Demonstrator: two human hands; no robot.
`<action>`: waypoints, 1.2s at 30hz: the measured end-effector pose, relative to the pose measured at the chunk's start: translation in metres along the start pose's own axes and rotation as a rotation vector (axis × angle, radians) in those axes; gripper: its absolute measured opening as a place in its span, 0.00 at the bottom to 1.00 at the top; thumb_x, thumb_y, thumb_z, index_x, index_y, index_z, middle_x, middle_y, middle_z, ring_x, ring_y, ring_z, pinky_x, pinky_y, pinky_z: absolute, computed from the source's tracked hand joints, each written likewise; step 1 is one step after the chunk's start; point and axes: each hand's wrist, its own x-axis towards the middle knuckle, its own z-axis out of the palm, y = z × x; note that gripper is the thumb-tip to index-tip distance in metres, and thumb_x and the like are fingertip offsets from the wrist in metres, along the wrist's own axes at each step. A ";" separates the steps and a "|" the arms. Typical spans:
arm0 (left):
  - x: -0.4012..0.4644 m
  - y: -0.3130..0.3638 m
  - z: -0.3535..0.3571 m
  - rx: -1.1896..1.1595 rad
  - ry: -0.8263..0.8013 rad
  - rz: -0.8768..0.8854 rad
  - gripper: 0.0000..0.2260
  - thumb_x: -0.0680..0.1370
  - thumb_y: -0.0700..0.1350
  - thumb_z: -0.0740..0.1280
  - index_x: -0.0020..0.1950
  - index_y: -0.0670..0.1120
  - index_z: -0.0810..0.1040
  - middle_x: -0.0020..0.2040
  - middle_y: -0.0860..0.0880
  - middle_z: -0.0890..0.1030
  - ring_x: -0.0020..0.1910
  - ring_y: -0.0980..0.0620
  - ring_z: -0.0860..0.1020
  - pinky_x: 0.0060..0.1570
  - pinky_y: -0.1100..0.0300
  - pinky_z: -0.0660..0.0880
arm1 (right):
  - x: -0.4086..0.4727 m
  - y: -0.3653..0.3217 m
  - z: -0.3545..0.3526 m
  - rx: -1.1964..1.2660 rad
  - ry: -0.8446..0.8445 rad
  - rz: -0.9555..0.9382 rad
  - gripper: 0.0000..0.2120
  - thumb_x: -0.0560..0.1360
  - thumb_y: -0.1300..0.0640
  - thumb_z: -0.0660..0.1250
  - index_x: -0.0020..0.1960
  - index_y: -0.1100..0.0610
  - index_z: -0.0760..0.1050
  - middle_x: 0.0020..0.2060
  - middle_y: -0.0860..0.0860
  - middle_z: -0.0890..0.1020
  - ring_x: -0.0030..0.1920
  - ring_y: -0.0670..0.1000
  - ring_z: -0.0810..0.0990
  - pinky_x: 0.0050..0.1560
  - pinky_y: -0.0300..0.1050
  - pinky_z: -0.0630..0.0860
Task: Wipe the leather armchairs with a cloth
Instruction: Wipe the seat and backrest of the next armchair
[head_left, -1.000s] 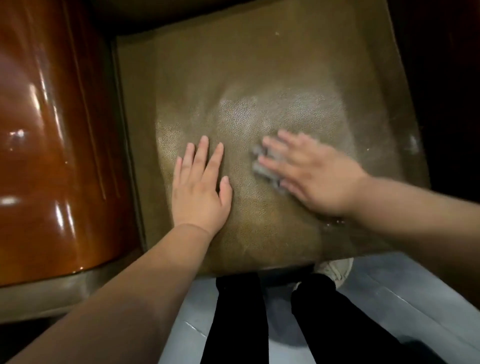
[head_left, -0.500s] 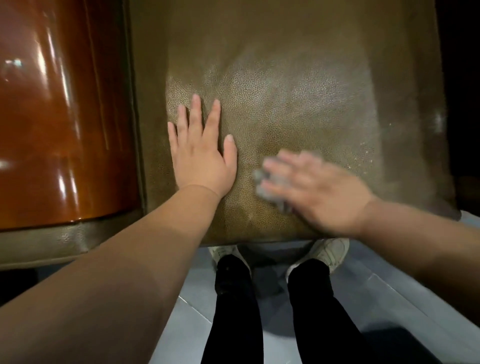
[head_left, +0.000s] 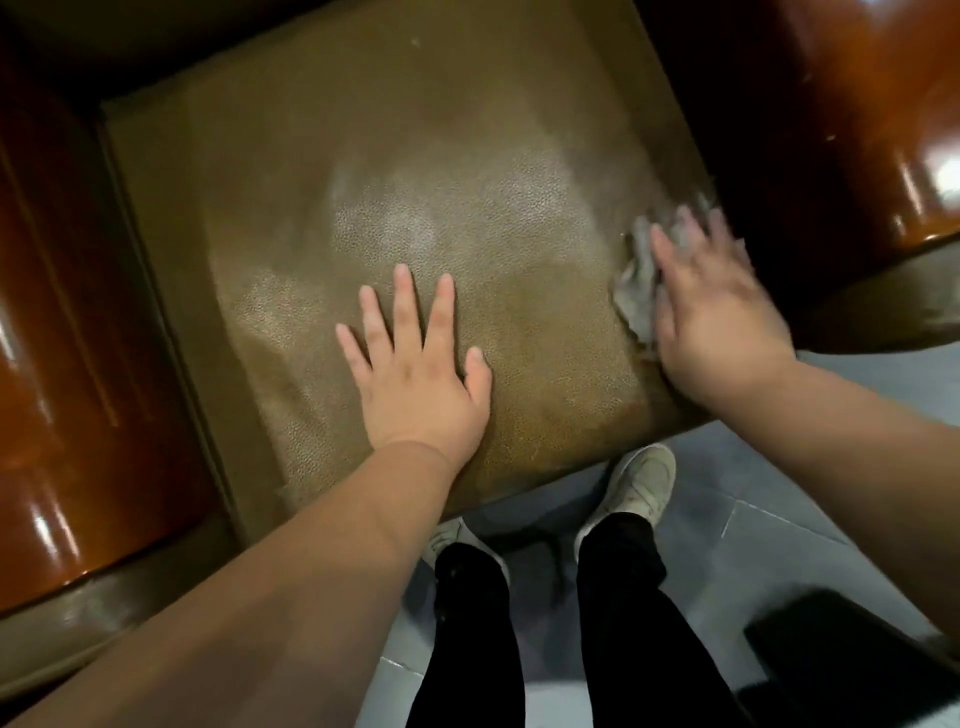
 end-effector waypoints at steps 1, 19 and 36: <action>0.000 0.000 0.003 0.008 0.007 -0.004 0.33 0.80 0.60 0.54 0.86 0.56 0.54 0.87 0.47 0.49 0.85 0.36 0.46 0.81 0.34 0.41 | 0.002 -0.006 0.001 0.022 -0.003 0.095 0.30 0.81 0.59 0.59 0.82 0.60 0.59 0.82 0.64 0.58 0.82 0.65 0.53 0.82 0.60 0.52; 0.056 0.060 -0.001 0.001 0.036 0.133 0.34 0.79 0.59 0.56 0.85 0.54 0.59 0.86 0.48 0.55 0.85 0.42 0.51 0.83 0.39 0.47 | -0.077 -0.036 0.020 0.064 -0.074 0.093 0.32 0.80 0.55 0.56 0.82 0.62 0.57 0.82 0.64 0.54 0.83 0.64 0.52 0.80 0.63 0.57; 0.063 0.045 0.000 0.033 0.132 0.192 0.34 0.77 0.58 0.58 0.84 0.49 0.63 0.84 0.46 0.61 0.83 0.41 0.59 0.80 0.38 0.54 | -0.012 0.000 -0.001 0.093 -0.121 0.085 0.30 0.84 0.49 0.52 0.84 0.57 0.54 0.84 0.59 0.53 0.83 0.58 0.52 0.82 0.56 0.55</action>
